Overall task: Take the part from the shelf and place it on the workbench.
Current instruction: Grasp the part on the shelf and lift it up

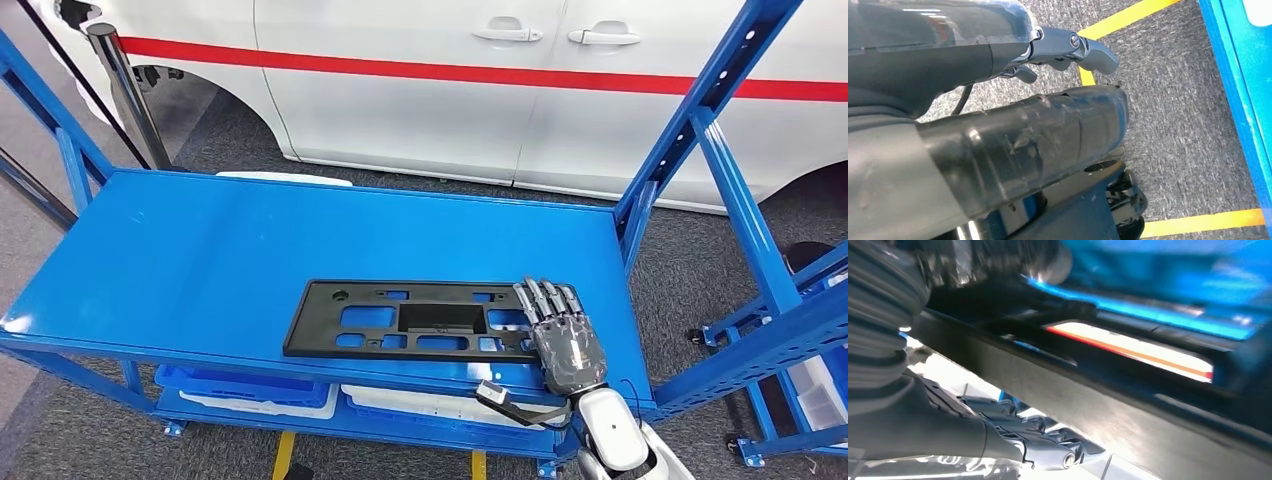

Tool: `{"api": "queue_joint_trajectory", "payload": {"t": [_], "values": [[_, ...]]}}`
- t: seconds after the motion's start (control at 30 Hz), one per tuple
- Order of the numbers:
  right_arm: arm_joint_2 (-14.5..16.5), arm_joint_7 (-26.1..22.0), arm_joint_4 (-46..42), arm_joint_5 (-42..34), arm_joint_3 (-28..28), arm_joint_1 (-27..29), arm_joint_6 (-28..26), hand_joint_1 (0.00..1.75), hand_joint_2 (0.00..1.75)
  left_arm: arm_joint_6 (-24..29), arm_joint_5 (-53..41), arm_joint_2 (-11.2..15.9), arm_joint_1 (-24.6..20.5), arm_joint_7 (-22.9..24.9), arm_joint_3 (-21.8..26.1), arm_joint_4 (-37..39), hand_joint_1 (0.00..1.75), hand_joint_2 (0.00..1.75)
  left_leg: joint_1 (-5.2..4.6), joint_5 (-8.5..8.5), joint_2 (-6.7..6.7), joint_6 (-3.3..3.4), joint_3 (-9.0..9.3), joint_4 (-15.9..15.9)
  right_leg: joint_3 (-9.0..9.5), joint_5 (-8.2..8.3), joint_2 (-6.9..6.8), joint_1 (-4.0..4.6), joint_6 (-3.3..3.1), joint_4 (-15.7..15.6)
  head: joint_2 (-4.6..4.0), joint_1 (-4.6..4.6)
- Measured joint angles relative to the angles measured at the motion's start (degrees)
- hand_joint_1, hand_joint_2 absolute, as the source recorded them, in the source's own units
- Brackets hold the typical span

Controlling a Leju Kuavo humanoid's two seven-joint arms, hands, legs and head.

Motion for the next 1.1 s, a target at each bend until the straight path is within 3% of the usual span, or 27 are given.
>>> {"api": "queue_joint_trajectory", "payload": {"t": [0.03,0.07,0.1,0.17,0.23,0.37,0.43,0.5,0.57,0.6,0.63,0.67,0.73,0.8,0.9,0.97,1.03,1.07,1.1], "values": [[0.0,-0.9,0.2,-1.0,-0.2,0.3,-0.2,1.74,1.75,0.1,0.0,0.0,0.1,0.0,0.0,0.0,0.00,0.00,-0.03,0.01,0.00,0.01,-0.11,0.1,-1.47,-1.19,-0.01,-0.11,0.19,3.2,0.00,-0.01],[0.0,-1.6,0.3,-1.8,-0.4,0.6,-0.3,1.74,1.75,0.2,-0.1,0.0,0.1,0.1,0.0,0.0,0.00,0.00,-0.04,-0.01,0.00,-0.01,-0.17,0.1,-2.15,-1.26,-0.01,-0.21,0.33,4.7,0.00,-0.01],[0.0,-2.2,0.4,-2.5,-0.6,0.8,-0.4,1.74,1.75,0.3,-0.1,0.0,0.2,0.1,0.0,0.0,0.00,0.00,-0.04,-0.05,-0.01,-0.07,-0.18,0.2,-1.73,-0.16,-0.02,-0.30,0.40,3.9,0.00,0.00],[0.0,-2.9,0.6,-3.3,-0.9,1.0,-0.5,1.75,1.75,0.4,-0.2,0.0,0.2,0.1,-0.1,0.0,0.00,0.00,0.00,-0.28,-0.04,-0.35,-0.12,0.5,1.66,3.80,-0.03,-0.48,0.32,-3.1,0.00,0.01],[0.1,-3.3,0.6,-3.8,-1.1,0.9,-0.6,1.75,1.75,0.5,-0.3,0.0,0.1,0.1,-0.2,0.0,0.00,0.00,-0.19,-0.56,-0.09,-0.84,-0.29,0.9,4.57,5.87,-0.02,-0.31,-0.11,-9.4,0.00,-0.02],[0.2,-4.7,0.5,-5.4,-1.5,0.9,-1.0,1.75,1.75,0.5,-0.3,0.0,0.1,0.2,-0.3,0.0,0.00,0.00,-0.31,-0.94,-0.13,-1.94,-0.35,1.2,5.26,5.89,0.01,-0.13,-1.38,-11.0,0.00,-0.08],[0.4,-5.2,0.4,-5.9,-1.8,0.8,-1.0,1.75,1.75,0.6,-0.3,0.0,0.1,0.2,-0.3,0.0,0.00,0.00,-0.21,-3.18,-0.14,-2.47,-1.60,4.4,5.60,6.05,-0.16,-0.34,-2.20,-11.4,0.00,-0.12],[0.5,-5.5,0.4,-6.1,-1.9,0.8,-0.9,1.75,1.75,0.6,-0.3,0.0,0.2,0.2,-0.3,0.0,0.00,0.00,-0.05,-7.01,-0.12,-2.79,-4.90,11.7,5.65,6.02,-0.35,-0.24,-2.67,-11.5,0.00,-0.15],[0.6,-5.6,0.4,-6.1,-2.0,0.8,-0.9,1.75,1.75,0.6,-0.3,0.0,0.3,0.3,-0.3,0.0,0.00,0.00,0.09,-8.70,-0.12,-3.01,-7.49,17.4,5.62,5.97,-0.42,-0.12,-2.74,-11.4,0.00,-0.15],[0.6,-5.6,0.4,-6.1,-2.0,0.8,-0.9,1.75,1.75,0.6,-0.3,0.0,0.3,0.3,-0.3,0.0,0.00,0.00,0.16,-7.88,-0.12,-3.06,-7.38,17.2,5.64,5.93,-0.40,-0.11,-2.73,-11.3,0.00,-0.15],[0.7,-5.6,0.4,-6.2,-2.0,0.8,-0.9,1.75,1.75,0.6,-0.3,0.0,0.4,0.3,-0.3,0.0,0.00,0.00,0.23,-6.08,-0.11,-3.05,-6.15,14.6,5.70,5.87,-0.36,-0.13,-2.67,-11.2,0.00,-0.16],[0.7,-5.7,0.4,-6.4,-2.1,0.8,-0.9,1.75,1.75,0.6,-0.3,0.0,0.3,0.3,-0.3,0.0,0.00,0.00,0.31,-3.91,-0.11,-2.99,-4.25,10.7,5.76,5.78,-0.32,-0.15,-2.57,-11.1,0.00,-0.16],[0.7,-6.0,0.3,-7.1,-2.3,0.8,-1.0,1.75,1.75,0.6,-0.3,0.0,0.3,0.3,-0.3,0.0,0.00,0.00,0.25,-1.55,-0.13,-2.76,-0.88,3.7,5.72,5.58,-0.22,0.03,-2.14,-10.8,0.00,-0.14],[0.7,-6.4,-0.1,-8.0,-2.6,1.0,-1.2,1.75,1.75,0.7,-0.2,0.0,0.3,0.2,-0.3,0.0,0.00,0.00,0.07,-1.52,-0.16,-2.34,0.04,1.6,5.58,5.63,-0.15,0.24,-1.60,-10.7,0.00,-0.10],[0.7,-6.9,-1.0,-9.2,-3.3,1.7,-1.6,1.75,1.75,0.7,0.0,0.1,0.4,0.1,-0.3,0.0,0.00,0.00,0.20,-0.97,-0.05,-1.12,0.14,0.9,5.26,5.11,-0.07,0.05,-0.70,-10.1,0.00,-0.08],[0.7,-7.2,-1.7,-9.9,-3.7,2.4,-1.7,1.75,1.75,0.7,0.0,0.1,0.4,0.0,-0.3,0.0,0.00,0.00,0.34,-0.66,0.10,-0.46,0.21,0.5,3.10,2.22,-0.05,-0.16,-0.24,-5.5,0.00,-0.07],[0.7,-7.6,-2.2,-10.5,-3.9,3.0,-1.9,1.75,1.75,0.7,0.1,0.1,0.4,0.0,-0.3,0.0,0.00,0.00,0.27,-0.68,0.14,-0.25,0.11,0.6,-0.56,-1.19,-0.05,-0.23,0.06,2.0,0.00,-0.08],[0.7,-7.9,-2.4,-10.9,-4.0,3.3,-2.0,1.75,1.75,0.7,0.1,0.1,0.4,0.0,-0.3,0.0,0.00,0.00,0.24,-0.72,0.13,-0.23,0.12,0.6,-1.88,-1.78,-0.05,-0.27,0.15,4.6,0.00,-0.08],[0.7,-8.5,-2.7,-11.5,-4.2,3.6,-2.3,1.75,1.75,0.7,0.2,0.1,0.5,0.0,-0.3,0.0,0.00,0.00,0.24,-0.78,0.10,-0.23,0.17,0.6,-2.29,-1.25,-0.05,-0.31,0.19,5.3,0.00,-0.07]]}}
